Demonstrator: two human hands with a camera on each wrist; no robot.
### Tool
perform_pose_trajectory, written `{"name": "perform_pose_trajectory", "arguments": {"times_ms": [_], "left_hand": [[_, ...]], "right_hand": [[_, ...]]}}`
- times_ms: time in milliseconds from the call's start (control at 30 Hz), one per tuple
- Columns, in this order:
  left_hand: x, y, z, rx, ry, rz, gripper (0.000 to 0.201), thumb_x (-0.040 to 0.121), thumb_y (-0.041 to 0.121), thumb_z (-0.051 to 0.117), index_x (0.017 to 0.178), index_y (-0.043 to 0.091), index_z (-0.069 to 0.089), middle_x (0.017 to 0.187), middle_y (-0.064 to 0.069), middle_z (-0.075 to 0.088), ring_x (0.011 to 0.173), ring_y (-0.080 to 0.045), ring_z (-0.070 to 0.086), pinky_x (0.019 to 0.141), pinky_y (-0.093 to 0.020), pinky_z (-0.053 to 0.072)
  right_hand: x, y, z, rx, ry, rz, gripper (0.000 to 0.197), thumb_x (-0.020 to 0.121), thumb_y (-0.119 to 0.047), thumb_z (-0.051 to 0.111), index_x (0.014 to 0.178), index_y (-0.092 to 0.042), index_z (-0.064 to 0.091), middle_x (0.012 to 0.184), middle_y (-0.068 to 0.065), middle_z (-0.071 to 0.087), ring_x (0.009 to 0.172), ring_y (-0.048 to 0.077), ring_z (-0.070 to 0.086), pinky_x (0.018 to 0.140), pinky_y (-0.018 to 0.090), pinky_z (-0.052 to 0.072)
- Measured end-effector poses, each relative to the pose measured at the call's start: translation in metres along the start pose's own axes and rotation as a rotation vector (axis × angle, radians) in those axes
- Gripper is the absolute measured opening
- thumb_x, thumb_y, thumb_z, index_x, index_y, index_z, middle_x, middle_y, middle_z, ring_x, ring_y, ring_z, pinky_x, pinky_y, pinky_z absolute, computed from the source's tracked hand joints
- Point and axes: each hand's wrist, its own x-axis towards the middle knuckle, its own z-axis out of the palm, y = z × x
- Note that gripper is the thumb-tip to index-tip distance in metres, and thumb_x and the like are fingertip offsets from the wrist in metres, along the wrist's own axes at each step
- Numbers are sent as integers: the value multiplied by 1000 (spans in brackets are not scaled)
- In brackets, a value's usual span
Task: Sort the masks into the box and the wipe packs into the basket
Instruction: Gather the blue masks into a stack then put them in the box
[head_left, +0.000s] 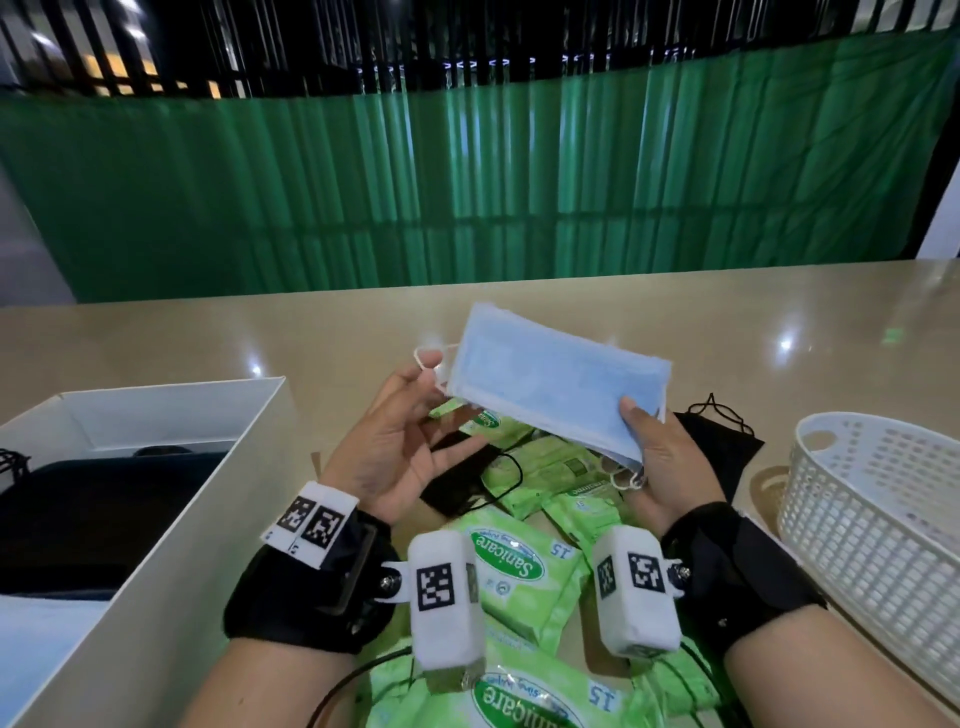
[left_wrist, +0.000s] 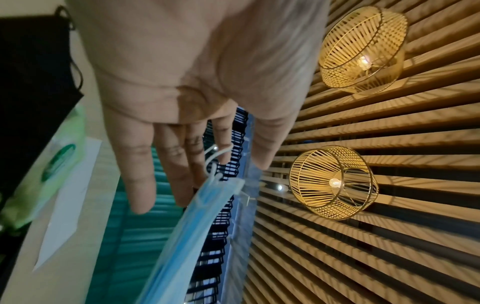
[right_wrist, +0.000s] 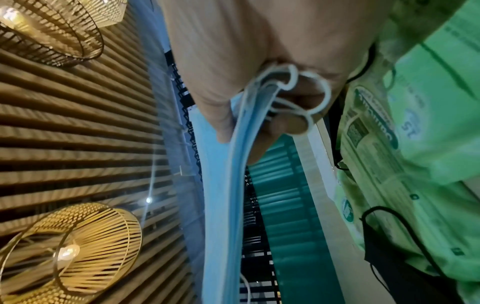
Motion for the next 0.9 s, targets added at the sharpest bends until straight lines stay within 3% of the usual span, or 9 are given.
{"name": "perform_pose_trajectory", "arguments": {"times_ms": [67, 133, 200, 267, 367, 500, 633, 800, 900], "left_hand": [[-2, 8, -6, 32, 36, -5, 58, 62, 35, 79, 114, 22, 57, 103, -10, 66, 91, -23, 65, 75, -47, 55], [-3, 15, -9, 69, 83, 1, 44, 81, 29, 63, 122, 17, 52, 102, -12, 63, 89, -25, 62, 68, -45, 57], [-4, 22, -12, 67, 138, 13, 28, 91, 23, 53, 117, 14, 50, 88, -9, 66, 69, -18, 65, 54, -36, 59], [-7, 29, -14, 84, 170, 42, 13, 93, 16, 50, 106, 17, 48, 78, -8, 65, 57, -14, 65, 50, -28, 56], [-14, 38, -11, 187, 138, 107, 26, 90, 4, 49, 102, 26, 53, 74, -3, 62, 54, -9, 60, 52, -24, 55], [-23, 46, 8, 391, 9, 159, 26, 87, 7, 52, 96, 30, 59, 91, 2, 54, 68, -7, 54, 54, -20, 47], [-29, 45, 15, 575, -90, 65, 23, 88, 10, 55, 99, 28, 64, 102, 9, 54, 66, 1, 62, 51, -17, 48], [-33, 37, 15, 748, -162, -24, 33, 81, -4, 63, 95, 25, 67, 75, 19, 66, 58, 0, 61, 46, -15, 46], [-31, 34, 14, 856, -153, -4, 26, 84, -5, 61, 90, 20, 67, 69, 13, 61, 47, 4, 52, 44, -10, 39]], "right_hand": [[-1, 1, 1, -55, -28, 15, 28, 93, -14, 53, 119, -7, 59, 99, 7, 73, 74, 15, 71, 56, 23, 56], [-3, 1, 3, -81, -62, 48, 26, 91, -15, 54, 114, -6, 60, 96, 8, 74, 73, 16, 72, 56, 25, 57], [-4, 0, 2, -58, -83, 81, 35, 85, -17, 58, 118, -4, 59, 102, 13, 72, 77, 20, 72, 58, 30, 58], [-3, -1, 1, -64, -89, 106, 53, 76, -25, 68, 123, -4, 57, 111, 16, 69, 90, 26, 71, 70, 38, 60], [-4, 1, 2, -82, -139, 162, 81, 57, -36, 87, 127, -6, 56, 120, 19, 64, 110, 36, 62, 97, 53, 44], [-3, 0, 3, -63, -201, 164, 48, 80, -20, 59, 125, -3, 55, 116, 19, 66, 95, 28, 69, 80, 38, 58], [-5, -1, 5, -79, -208, 151, 44, 79, -18, 57, 121, -6, 57, 116, 17, 67, 96, 27, 69, 80, 37, 58], [-6, 0, 5, -89, -208, 174, 42, 81, -17, 57, 122, -7, 57, 121, 18, 64, 110, 32, 62, 93, 44, 50], [-4, 1, 4, -79, -195, 180, 48, 78, -20, 61, 124, -8, 56, 123, 19, 62, 116, 35, 58, 97, 48, 46]]}}
